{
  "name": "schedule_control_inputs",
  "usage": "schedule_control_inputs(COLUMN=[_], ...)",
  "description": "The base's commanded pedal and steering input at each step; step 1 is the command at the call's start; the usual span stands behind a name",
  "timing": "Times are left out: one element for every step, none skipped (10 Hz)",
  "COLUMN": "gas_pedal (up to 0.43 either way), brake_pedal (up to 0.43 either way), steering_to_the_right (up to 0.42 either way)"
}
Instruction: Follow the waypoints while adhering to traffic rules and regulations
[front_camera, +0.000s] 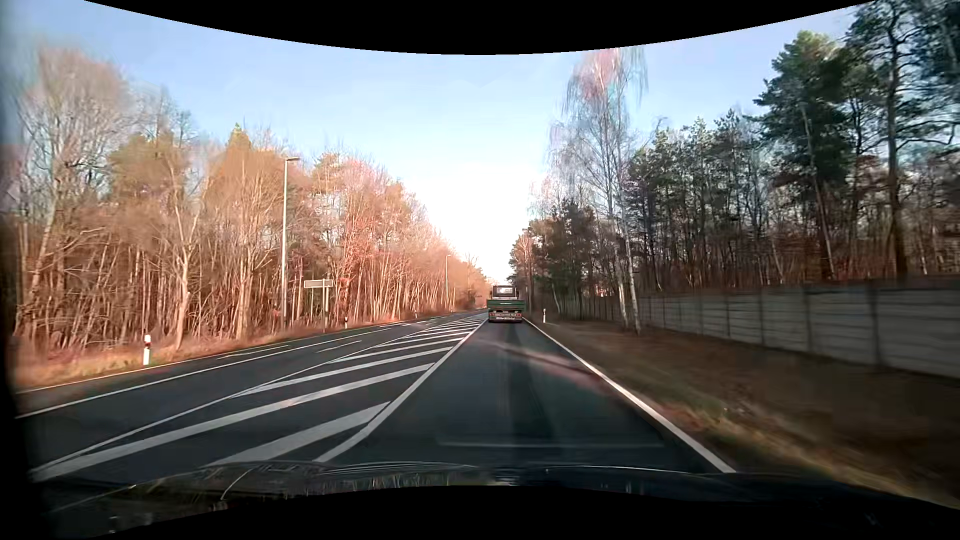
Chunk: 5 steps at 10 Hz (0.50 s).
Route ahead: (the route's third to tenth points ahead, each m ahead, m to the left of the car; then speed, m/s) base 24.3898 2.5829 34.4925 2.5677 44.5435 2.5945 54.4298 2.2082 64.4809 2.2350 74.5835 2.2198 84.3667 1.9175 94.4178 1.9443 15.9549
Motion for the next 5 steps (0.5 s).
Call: schedule_control_inputs(gas_pedal=[0.138, 0.138, 0.138, 0.138, 0.138], brake_pedal=[0.0, 0.0, 0.0, 0.0, 0.0], steering_to_the_right=[-0.001, -0.001, -0.001, -0.001, -0.001])
